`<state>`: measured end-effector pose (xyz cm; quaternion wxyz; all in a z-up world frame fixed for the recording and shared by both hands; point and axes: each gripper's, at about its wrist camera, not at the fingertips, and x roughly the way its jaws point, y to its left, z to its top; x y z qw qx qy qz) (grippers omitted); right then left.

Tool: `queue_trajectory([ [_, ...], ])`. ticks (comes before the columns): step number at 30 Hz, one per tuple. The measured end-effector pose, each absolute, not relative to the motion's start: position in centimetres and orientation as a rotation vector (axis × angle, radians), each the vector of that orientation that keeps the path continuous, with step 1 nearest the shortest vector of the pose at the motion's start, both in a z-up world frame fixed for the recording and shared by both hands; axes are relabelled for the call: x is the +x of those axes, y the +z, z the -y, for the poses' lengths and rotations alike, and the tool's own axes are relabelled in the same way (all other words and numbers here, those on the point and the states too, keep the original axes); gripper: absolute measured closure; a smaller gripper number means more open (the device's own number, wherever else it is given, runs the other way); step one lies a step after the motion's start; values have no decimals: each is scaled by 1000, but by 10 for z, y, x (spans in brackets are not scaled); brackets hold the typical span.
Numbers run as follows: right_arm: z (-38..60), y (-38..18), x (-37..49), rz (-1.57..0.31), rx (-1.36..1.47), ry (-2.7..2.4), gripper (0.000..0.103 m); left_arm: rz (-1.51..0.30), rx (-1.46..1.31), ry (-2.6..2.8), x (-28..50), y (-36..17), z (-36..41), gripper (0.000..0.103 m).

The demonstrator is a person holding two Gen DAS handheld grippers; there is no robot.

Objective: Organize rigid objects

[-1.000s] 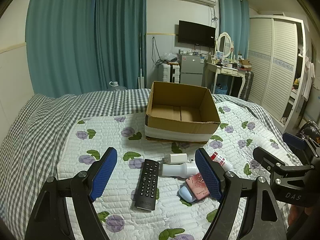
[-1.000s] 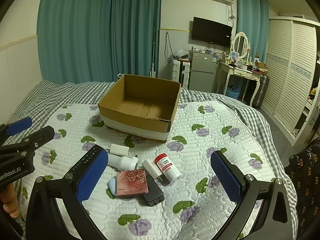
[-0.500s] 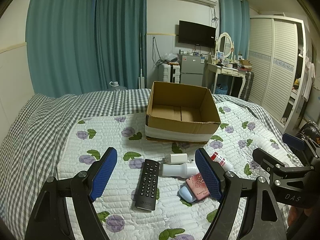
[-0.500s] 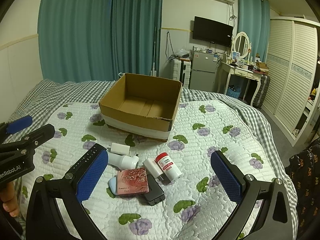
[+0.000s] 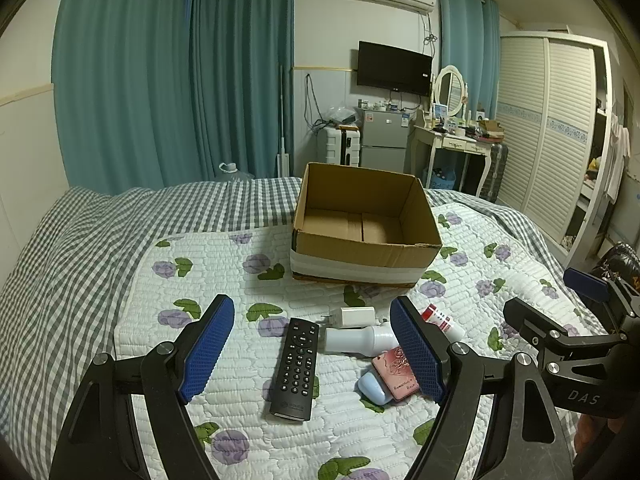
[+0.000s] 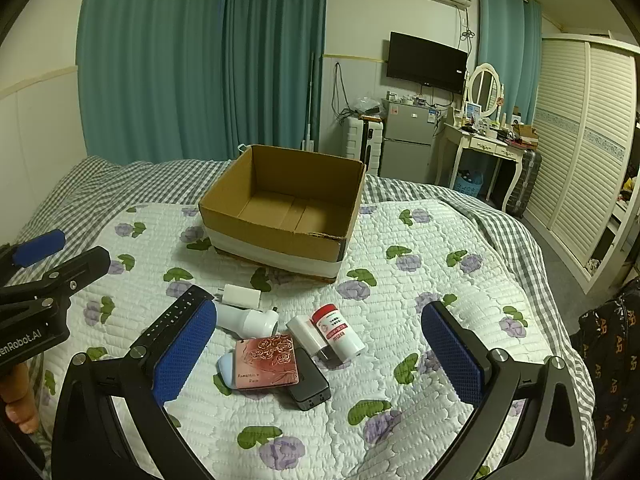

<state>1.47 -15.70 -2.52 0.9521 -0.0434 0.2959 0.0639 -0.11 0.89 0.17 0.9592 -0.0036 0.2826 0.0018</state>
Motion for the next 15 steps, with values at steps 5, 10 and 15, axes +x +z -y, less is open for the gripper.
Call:
queue_trajectory([
  [5, 157, -28, 15, -605, -89, 133, 0, -575, -5, 1, -1, 2, -10, 20],
  [10, 157, -28, 16, -608, -90, 136, 0, -575, -7, 3, -1, 2, -10, 20],
  [15, 156, -29, 17, -612, -92, 137, 0, -574, -8, 4, -2, 2, -11, 20],
])
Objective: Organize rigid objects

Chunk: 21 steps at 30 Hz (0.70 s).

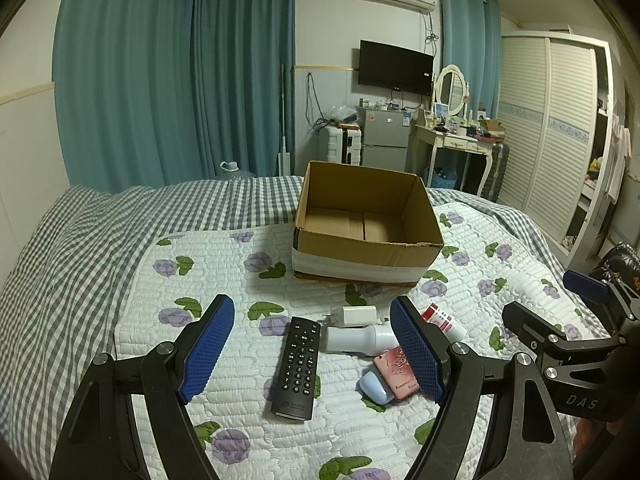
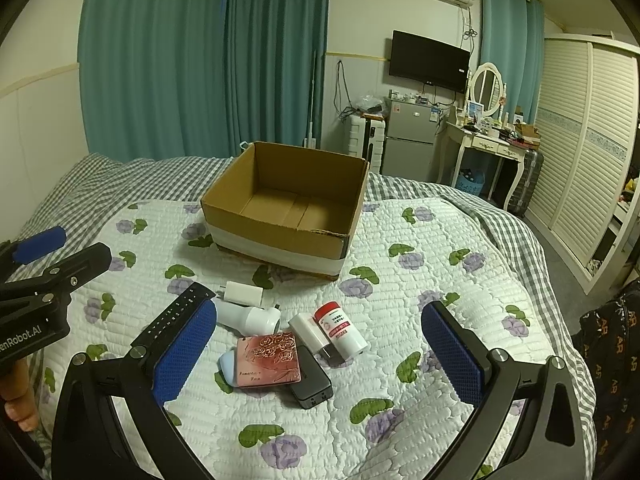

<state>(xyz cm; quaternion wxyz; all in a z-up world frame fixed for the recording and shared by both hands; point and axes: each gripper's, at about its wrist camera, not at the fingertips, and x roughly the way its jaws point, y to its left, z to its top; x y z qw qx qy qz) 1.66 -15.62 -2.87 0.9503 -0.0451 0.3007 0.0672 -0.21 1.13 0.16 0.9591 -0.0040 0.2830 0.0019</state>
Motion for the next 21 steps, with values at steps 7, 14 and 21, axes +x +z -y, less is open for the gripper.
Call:
queue_trajectory([
  [7, 156, -29, 17, -613, -91, 136, 0, -577, -8, 6, -2, 2, -11, 20],
  [14, 156, -28, 16, -609, -93, 138, 0, -573, -9, 4, -2, 2, -13, 20],
  [21, 155, -26, 15, -601, -104, 149, 0, -558, -5, 9, -3, 5, -12, 20],
])
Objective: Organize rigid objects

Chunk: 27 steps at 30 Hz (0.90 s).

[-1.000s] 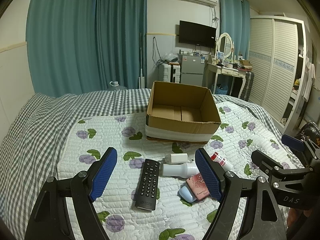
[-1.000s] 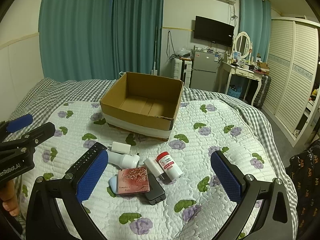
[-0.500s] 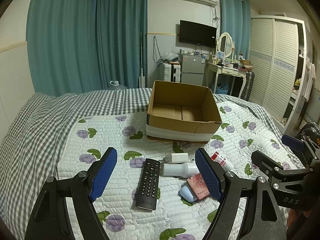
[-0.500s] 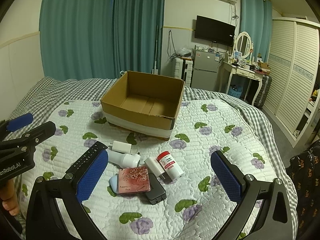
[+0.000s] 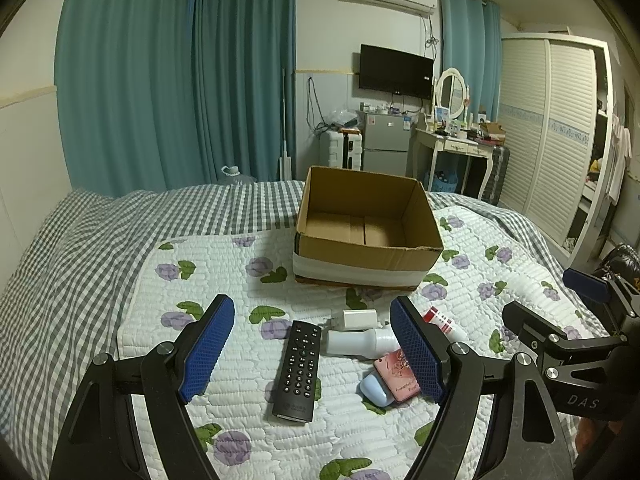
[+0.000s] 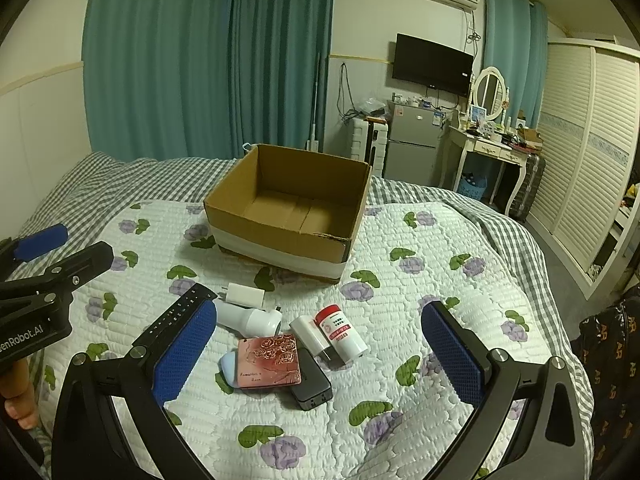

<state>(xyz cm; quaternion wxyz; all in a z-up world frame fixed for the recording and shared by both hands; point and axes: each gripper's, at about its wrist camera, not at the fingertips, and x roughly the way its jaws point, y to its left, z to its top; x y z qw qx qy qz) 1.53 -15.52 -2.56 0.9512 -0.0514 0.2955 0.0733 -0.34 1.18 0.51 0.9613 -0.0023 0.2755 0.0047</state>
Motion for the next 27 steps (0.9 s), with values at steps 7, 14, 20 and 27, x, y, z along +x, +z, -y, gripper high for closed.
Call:
queue_trajectory([
  [7, 161, -27, 20, -604, -113, 167, 0, -584, 16, 26, 4, -3, -12, 20],
  [14, 170, -58, 45, -698, -152, 199, 0, -729, 43, 63, 32, -55, -14, 20],
  [20, 164, -107, 66, -825, -141, 259, 0, -861, 96, 77, 48, -115, -11, 23],
  [27, 162, -142, 78, -903, -114, 294, 0, -930, 115, 69, 73, -150, -13, 24],
])
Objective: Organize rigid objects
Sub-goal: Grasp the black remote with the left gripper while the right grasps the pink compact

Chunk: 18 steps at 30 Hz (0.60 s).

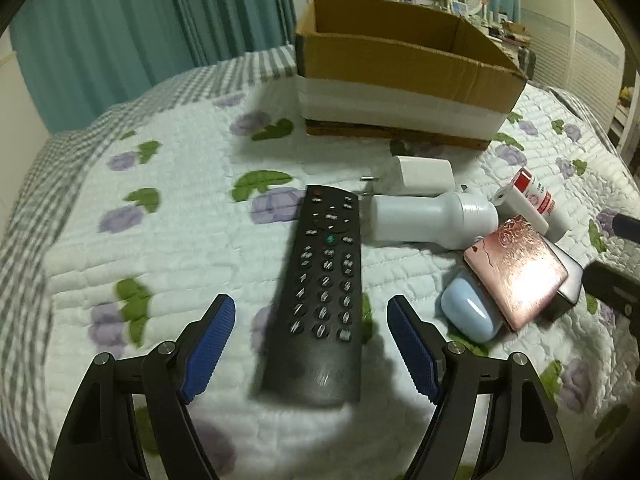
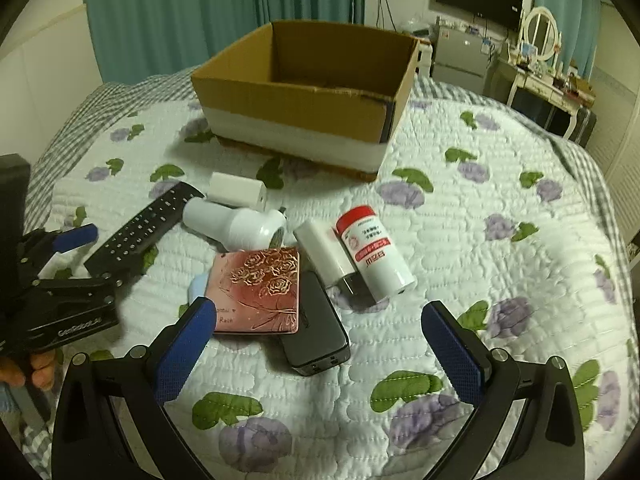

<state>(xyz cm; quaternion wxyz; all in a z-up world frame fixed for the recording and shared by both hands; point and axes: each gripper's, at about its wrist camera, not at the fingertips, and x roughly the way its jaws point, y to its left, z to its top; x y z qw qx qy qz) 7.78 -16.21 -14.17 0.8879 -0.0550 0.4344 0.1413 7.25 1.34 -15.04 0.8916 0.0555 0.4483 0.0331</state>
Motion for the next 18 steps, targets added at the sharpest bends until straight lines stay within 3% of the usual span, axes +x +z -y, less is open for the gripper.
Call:
queue_trajectory([
  [3, 161, -149, 82, -922, -110, 299, 0, -940, 149, 67, 82, -159, -10, 24],
  [4, 159, -150, 82, -927, -117, 299, 0, -945, 155, 60, 83, -161, -9, 32],
  [5, 157, -151, 82, -929, -125, 301, 0, -948, 158, 57, 82, -163, -9, 53],
  [6, 155, -151, 82, -931, -132, 304, 0, -947, 162, 60, 81, -163, -9, 59],
  [18, 112, -159, 82, -959, -213, 355, 4, -887, 90, 38, 61, -127, -18, 61],
])
